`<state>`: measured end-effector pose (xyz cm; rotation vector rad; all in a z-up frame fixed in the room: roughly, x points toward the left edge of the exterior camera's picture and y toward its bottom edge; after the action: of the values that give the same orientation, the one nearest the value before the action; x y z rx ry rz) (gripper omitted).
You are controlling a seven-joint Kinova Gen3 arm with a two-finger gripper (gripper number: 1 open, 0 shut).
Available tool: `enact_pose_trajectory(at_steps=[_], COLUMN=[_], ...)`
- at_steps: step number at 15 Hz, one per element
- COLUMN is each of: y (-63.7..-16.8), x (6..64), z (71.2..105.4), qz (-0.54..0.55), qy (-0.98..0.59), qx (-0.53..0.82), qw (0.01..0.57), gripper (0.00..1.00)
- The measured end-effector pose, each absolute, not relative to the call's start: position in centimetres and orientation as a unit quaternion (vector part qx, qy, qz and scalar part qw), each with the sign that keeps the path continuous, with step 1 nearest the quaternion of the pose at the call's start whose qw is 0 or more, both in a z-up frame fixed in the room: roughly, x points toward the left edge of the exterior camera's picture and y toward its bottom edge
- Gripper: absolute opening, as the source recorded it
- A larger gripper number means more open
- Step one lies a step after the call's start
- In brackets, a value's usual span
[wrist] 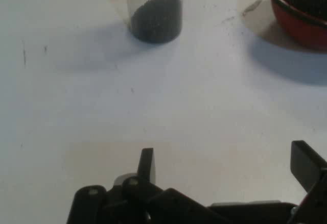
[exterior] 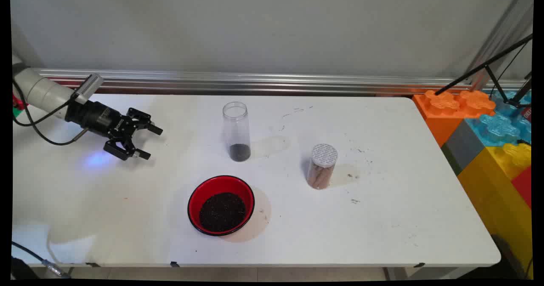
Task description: Pick up the black seasoning powder from the table
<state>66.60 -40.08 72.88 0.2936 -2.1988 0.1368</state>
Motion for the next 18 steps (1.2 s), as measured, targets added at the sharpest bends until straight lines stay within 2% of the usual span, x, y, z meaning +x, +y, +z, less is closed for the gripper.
enact_pose_trajectory(at_steps=[18], y=[-41.5], x=[63.3], z=[74.1], qz=[0.053], qy=[-0.860], qx=[0.111], qw=[0.495], gripper=[1.00])
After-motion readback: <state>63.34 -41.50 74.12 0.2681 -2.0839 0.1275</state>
